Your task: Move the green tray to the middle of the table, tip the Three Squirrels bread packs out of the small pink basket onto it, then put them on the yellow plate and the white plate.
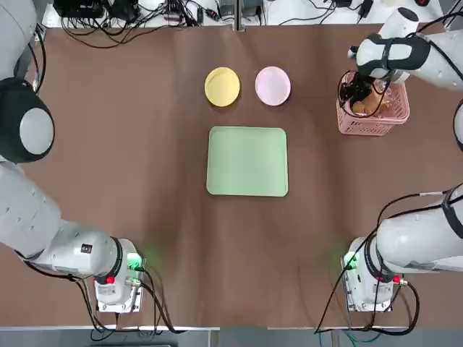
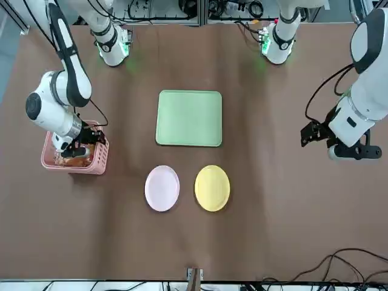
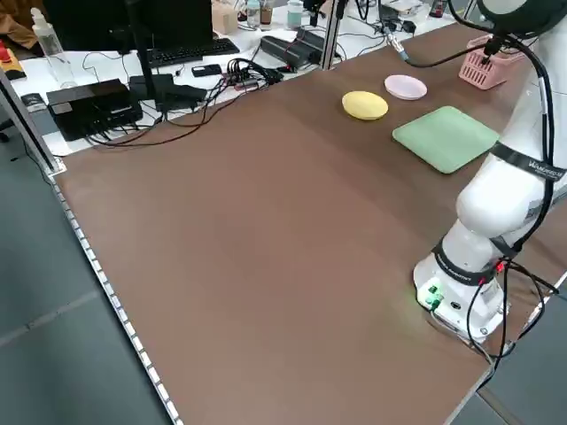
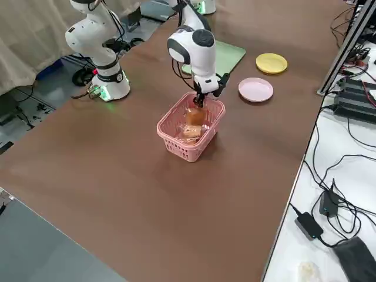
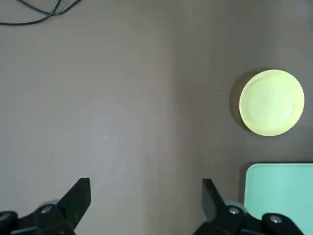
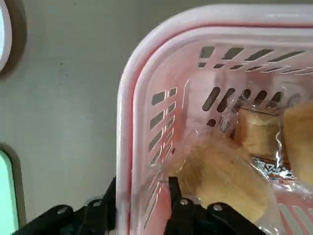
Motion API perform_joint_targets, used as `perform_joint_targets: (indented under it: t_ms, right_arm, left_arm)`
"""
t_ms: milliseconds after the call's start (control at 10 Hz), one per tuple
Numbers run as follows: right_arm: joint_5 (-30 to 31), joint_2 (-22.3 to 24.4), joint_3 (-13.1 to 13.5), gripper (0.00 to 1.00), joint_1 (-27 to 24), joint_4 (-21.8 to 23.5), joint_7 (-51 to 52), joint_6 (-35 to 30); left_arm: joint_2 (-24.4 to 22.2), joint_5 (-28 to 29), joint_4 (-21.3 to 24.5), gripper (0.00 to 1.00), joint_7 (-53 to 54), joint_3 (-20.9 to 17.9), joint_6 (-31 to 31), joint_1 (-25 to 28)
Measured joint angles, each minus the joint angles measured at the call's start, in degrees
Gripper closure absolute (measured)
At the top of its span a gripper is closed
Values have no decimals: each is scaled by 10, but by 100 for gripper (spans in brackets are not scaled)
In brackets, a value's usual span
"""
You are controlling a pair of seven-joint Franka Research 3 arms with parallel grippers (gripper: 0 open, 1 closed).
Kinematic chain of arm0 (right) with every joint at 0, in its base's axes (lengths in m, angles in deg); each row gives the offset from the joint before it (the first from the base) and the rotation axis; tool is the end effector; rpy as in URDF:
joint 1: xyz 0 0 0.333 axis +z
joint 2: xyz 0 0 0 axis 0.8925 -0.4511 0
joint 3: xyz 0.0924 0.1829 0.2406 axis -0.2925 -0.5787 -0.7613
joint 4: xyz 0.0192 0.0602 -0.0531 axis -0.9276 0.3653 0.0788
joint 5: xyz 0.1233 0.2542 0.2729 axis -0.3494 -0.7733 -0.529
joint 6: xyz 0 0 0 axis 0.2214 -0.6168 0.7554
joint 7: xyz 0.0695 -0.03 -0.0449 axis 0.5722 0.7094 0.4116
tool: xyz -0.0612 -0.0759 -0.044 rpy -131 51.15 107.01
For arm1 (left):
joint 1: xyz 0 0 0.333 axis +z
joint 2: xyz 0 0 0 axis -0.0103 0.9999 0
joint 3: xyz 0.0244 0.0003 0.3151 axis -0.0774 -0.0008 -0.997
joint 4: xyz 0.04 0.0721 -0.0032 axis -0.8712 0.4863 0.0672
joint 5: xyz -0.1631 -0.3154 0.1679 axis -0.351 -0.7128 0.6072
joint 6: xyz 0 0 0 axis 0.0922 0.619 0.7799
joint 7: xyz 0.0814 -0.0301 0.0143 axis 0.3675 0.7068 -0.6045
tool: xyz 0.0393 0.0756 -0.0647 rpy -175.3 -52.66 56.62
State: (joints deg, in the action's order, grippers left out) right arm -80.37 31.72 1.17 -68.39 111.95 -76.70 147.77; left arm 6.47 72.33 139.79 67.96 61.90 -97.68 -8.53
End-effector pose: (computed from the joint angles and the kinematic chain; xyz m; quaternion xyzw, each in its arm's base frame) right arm 0.5236 0.0096 0.2864 -0.9953 -0.0211 0.0410 0.0857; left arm 0.6153 -0.1046 0.5671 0.9993 -0.0223 0.0209 0.0216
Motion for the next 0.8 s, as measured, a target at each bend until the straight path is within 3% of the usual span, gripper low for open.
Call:
perform_joint_targets:
  t_ms: [800]
  right_arm:
    - [0, 7, -6, 54, 10, -12, 3, -17]
  left_arm:
    - [0, 0, -6, 0, 0, 4, 0, 0]
